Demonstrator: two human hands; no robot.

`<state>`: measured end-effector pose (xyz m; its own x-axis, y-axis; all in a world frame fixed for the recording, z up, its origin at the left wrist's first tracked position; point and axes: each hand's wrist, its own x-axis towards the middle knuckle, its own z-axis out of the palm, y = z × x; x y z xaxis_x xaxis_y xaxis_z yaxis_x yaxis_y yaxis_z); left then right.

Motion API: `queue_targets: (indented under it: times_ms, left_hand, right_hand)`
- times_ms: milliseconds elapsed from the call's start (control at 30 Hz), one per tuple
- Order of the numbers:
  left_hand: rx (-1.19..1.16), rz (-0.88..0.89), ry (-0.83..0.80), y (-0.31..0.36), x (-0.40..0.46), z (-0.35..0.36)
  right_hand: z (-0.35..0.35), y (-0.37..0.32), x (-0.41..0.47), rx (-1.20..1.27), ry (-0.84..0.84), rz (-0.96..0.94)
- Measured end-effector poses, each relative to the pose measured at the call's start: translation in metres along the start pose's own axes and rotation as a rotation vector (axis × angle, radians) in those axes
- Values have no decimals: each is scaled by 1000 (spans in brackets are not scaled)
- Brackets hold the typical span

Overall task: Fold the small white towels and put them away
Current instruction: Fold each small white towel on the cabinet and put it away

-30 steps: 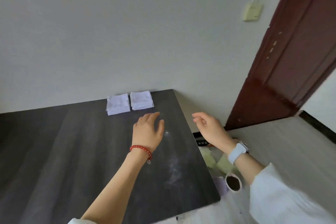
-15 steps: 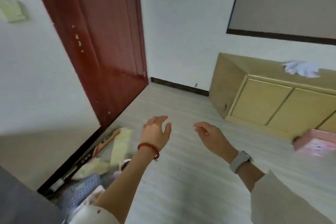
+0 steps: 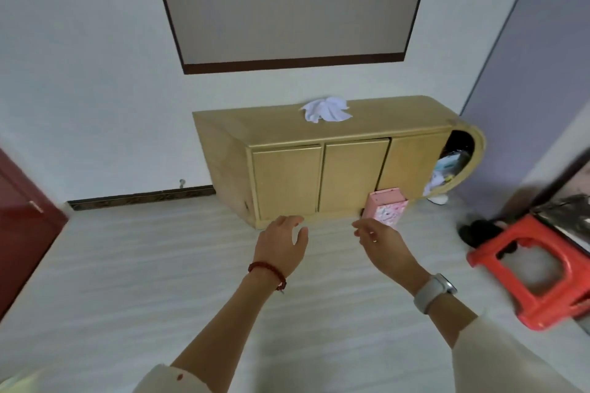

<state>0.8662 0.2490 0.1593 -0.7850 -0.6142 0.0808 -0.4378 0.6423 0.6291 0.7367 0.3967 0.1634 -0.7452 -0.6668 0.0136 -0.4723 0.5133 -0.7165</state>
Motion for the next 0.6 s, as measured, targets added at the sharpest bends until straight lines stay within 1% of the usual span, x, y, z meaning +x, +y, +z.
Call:
queue_targets:
  times_ms: [100, 200, 467, 600]
  left_hand:
    - [18, 17, -38, -2, 69, 18]
    - [15, 38, -38, -8, 151, 31]
    - [-22, 71, -39, -3, 382, 47]
    - [7, 79, -109, 4, 470, 75]
  right_hand:
    - [-4, 20, 56, 9, -2, 42]
    - [-9, 34, 128, 8, 5, 49]
    - [-45, 32, 347, 2, 35, 103]
    - [-52, 61, 424, 1, 29, 168]
